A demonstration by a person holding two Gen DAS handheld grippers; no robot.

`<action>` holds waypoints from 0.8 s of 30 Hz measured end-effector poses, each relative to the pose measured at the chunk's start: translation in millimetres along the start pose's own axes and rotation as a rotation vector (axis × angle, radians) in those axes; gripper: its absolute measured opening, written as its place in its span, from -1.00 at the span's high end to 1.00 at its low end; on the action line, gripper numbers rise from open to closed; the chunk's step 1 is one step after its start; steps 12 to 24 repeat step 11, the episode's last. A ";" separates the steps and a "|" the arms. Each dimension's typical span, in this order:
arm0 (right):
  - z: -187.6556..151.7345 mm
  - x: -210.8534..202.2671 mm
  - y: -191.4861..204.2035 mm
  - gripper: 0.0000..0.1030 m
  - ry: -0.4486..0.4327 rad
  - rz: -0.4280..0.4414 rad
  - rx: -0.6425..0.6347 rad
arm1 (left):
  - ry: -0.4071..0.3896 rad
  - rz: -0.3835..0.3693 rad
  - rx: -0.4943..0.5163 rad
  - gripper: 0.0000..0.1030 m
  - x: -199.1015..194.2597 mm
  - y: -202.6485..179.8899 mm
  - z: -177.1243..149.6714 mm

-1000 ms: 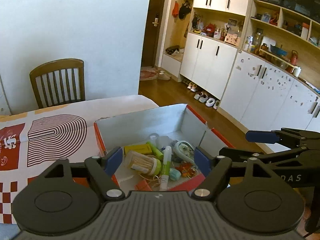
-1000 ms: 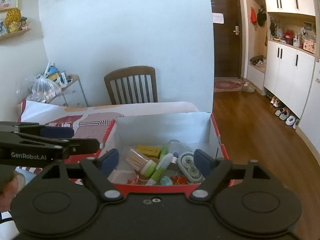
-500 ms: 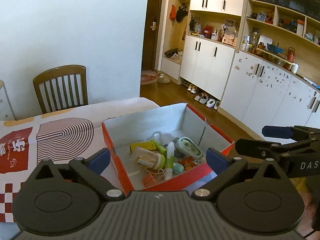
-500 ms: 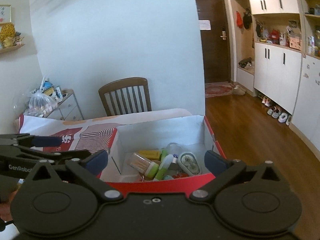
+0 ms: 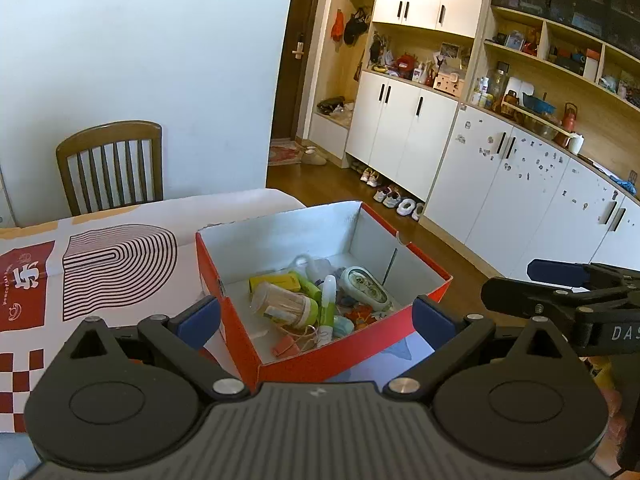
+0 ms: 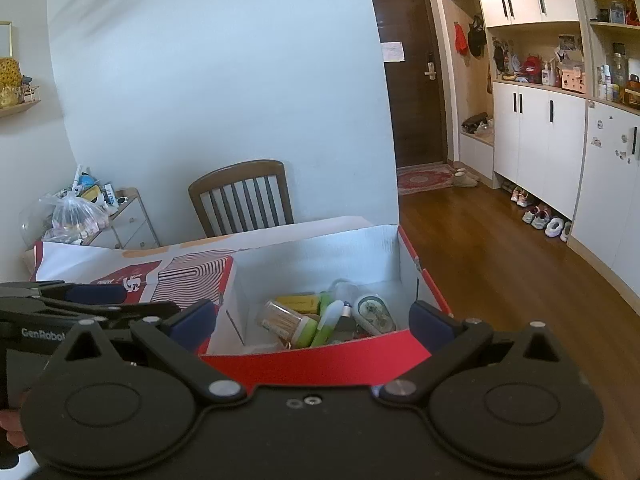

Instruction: Organize rigid objects

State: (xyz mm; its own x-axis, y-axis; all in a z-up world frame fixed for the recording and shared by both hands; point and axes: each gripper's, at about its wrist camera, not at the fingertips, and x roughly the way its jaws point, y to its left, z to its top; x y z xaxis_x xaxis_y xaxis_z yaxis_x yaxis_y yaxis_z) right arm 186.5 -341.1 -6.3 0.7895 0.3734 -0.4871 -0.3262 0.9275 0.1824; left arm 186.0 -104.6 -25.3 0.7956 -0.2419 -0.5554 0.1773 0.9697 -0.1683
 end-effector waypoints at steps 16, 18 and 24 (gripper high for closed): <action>-3.0 -2.3 6.1 -1.00 0.004 -0.032 0.008 | 0.000 0.005 0.006 -0.99 0.0 0.9 -1.3; -3.0 -2.3 6.1 -1.00 0.004 -0.032 0.008 | 0.000 0.005 0.006 -0.99 0.0 0.9 -1.3; -3.0 -2.3 6.1 -1.00 0.004 -0.032 0.008 | 0.000 0.005 0.006 -0.99 0.0 0.9 -1.3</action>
